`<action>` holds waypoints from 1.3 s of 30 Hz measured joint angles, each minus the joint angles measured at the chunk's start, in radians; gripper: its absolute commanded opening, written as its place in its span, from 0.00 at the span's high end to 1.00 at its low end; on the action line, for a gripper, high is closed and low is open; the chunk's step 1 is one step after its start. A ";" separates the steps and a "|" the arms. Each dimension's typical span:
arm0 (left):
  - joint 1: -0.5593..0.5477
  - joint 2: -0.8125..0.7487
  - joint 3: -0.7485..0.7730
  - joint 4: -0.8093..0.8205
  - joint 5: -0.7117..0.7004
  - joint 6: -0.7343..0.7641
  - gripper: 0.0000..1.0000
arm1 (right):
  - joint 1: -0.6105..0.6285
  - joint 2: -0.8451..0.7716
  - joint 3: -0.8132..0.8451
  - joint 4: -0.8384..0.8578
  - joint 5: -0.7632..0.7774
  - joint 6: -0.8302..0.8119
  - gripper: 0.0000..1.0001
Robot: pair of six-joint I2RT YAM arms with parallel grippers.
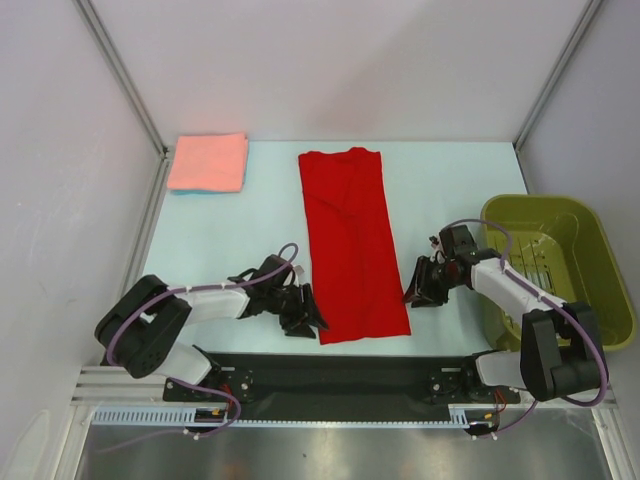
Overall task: Fold and stack the t-shirts
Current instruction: Fold the tshirt
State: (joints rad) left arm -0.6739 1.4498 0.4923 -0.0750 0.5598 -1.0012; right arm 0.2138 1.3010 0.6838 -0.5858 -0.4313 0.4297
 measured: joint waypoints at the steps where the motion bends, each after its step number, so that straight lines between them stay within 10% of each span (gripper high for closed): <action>1: -0.003 0.002 -0.003 0.005 0.003 -0.013 0.46 | 0.005 0.000 -0.010 -0.001 0.000 0.008 0.61; 23: -0.042 0.061 -0.006 0.032 0.047 -0.134 0.53 | 0.139 -0.025 -0.106 -0.074 0.151 0.167 0.59; 28: -0.044 0.061 -0.006 0.015 0.034 -0.132 0.69 | 0.140 -0.032 -0.124 -0.052 0.122 0.187 0.61; 35: -0.044 0.061 -0.006 -0.027 0.006 -0.113 0.99 | 0.159 -0.057 -0.155 -0.021 0.106 0.206 0.85; 39: -0.044 0.060 -0.005 -0.029 0.005 -0.097 1.00 | 0.181 -0.072 -0.164 -0.015 0.112 0.217 1.00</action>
State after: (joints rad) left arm -0.7181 1.5093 0.4877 -0.1043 0.5652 -1.0985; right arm 0.3946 1.2285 0.5198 -0.6010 -0.3191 0.6472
